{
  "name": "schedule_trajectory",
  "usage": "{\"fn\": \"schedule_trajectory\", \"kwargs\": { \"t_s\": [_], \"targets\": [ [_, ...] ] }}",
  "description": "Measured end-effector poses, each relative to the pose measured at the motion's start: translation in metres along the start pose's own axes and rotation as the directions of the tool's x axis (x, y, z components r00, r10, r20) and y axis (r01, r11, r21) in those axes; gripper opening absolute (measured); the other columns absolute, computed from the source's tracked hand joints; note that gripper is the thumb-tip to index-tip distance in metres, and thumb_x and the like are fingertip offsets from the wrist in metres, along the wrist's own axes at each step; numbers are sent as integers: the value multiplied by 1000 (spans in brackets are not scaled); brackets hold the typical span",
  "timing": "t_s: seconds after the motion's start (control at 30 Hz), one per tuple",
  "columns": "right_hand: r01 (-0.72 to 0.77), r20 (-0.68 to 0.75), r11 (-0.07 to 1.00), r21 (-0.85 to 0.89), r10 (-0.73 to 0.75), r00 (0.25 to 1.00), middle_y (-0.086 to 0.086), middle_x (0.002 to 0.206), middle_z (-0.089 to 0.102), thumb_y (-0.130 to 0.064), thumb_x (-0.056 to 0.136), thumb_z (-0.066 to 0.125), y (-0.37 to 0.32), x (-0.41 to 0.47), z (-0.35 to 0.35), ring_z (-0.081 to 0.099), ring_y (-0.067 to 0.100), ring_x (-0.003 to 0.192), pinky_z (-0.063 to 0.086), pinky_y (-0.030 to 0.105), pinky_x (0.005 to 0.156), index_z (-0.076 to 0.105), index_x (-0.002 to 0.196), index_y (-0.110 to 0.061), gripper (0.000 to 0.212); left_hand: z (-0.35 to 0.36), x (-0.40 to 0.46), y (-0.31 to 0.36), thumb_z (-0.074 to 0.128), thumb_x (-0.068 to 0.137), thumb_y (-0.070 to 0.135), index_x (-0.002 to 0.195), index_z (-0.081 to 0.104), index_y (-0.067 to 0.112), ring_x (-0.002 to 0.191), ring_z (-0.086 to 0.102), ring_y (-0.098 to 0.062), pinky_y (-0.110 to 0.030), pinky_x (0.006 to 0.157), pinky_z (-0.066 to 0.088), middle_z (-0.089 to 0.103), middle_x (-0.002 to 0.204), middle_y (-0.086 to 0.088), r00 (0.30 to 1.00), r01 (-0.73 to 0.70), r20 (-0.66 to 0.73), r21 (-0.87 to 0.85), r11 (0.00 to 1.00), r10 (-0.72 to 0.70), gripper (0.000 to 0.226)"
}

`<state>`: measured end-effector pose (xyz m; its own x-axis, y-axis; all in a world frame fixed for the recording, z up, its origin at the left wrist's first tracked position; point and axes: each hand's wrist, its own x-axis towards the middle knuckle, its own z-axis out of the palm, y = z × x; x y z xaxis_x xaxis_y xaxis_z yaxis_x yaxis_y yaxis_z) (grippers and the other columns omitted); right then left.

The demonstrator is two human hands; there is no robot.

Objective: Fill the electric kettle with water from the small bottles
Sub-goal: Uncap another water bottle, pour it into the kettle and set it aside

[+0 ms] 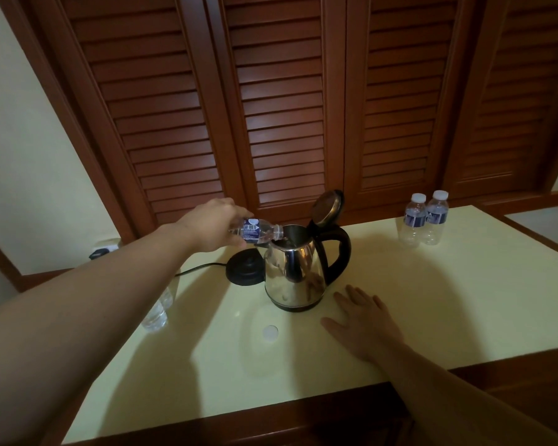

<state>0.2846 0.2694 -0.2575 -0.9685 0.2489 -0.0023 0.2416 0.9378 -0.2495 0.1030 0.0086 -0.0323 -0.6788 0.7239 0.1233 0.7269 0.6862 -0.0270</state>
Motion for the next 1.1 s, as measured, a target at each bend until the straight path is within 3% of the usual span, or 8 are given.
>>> {"fn": "schedule_trajectory", "kwargs": {
  "t_s": [0.1, 0.2, 0.3, 0.5, 0.67, 0.83, 1.0, 1.1],
  "targets": [
    [-2, 0, 1000, 9, 2, 1000, -2, 173, 5, -78, 94, 27, -1, -1, -1, 2, 16, 159, 4, 44, 128, 16, 164, -33, 84, 1, 2, -2, 85, 82, 37, 140, 56, 31, 114, 64, -20, -46, 98, 55, 63, 123, 2, 1000, 10, -17, -71, 997, -11, 65],
    [0, 2, 1000, 6, 0, 1000, -1, 173, 5, -77, 95, 27, -2, -1, -3, 2, 17, 159, 3, 44, 128, 15, 164, -33, 83, 0, 3, -3, 87, 79, 36, 129, 60, 32, 111, 66, -17, -45, 96, 56, 70, 119, 4, 999, 5, -39, -81, 997, -8, 56],
    [-1, 9, 1000, 10, 1, 1000, -1, 173, 5, -77, 95, 27, -1, -1, -3, 2, 17, 159, 3, 44, 128, 15, 164, -33, 83, -1, 2, -2, 86, 82, 33, 129, 63, 30, 111, 65, -16, -41, 96, 54, 71, 118, 5, 998, -11, -56, -93, 996, 6, 53],
    [0, 3, 1000, 1, 0, 1000, -1, 173, 6, -77, 95, 26, -2, 0, -2, 3, 17, 159, 3, 44, 128, 16, 164, -33, 83, -5, 1, -2, 83, 84, 42, 137, 61, 33, 112, 60, -20, -44, 98, 51, 63, 118, 4, 996, -39, -77, -39, 998, 36, 58],
    [-3, -1, 1000, -2, 3, 1000, -1, 173, 6, -78, 94, 26, -1, 0, -1, 3, 17, 159, 4, 45, 128, 17, 164, -32, 84, -8, 2, -1, 81, 84, 46, 139, 60, 39, 106, 55, -19, -46, 99, 49, 48, 106, 8, 996, -37, -79, -12, 999, 36, 59],
    [-4, 8, 1000, -1, 4, 1000, -1, 174, 5, -76, 95, 27, -2, -1, -3, 2, 16, 159, 3, 44, 129, 15, 164, -32, 82, -8, 2, -2, 78, 86, 48, 143, 57, 40, 114, 53, -22, -47, 100, 46, 43, 103, 10, 997, -28, -70, 16, 999, 29, 61],
    [-3, 7, 1000, 2, 3, 1000, -2, 173, 6, -77, 95, 26, -2, -1, -3, 2, 16, 159, 4, 44, 128, 16, 164, -33, 83, -6, 3, -2, 75, 88, 51, 145, 54, 42, 120, 49, -22, -42, 94, 42, 43, 105, 11, 996, -44, -71, 54, 998, 48, 61],
    [-4, 11, 1000, -1, 4, 1000, -2, 173, 5, -78, 94, 26, -2, -1, -3, 2, 16, 159, 4, 44, 128, 16, 164, -33, 83, -8, 3, 0, 71, 90, 54, 147, 52, 43, 123, 45, -22, -41, 93, 38, 51, 118, 7, 993, -67, -87, 152, 986, 81, 61]
  ]
}}
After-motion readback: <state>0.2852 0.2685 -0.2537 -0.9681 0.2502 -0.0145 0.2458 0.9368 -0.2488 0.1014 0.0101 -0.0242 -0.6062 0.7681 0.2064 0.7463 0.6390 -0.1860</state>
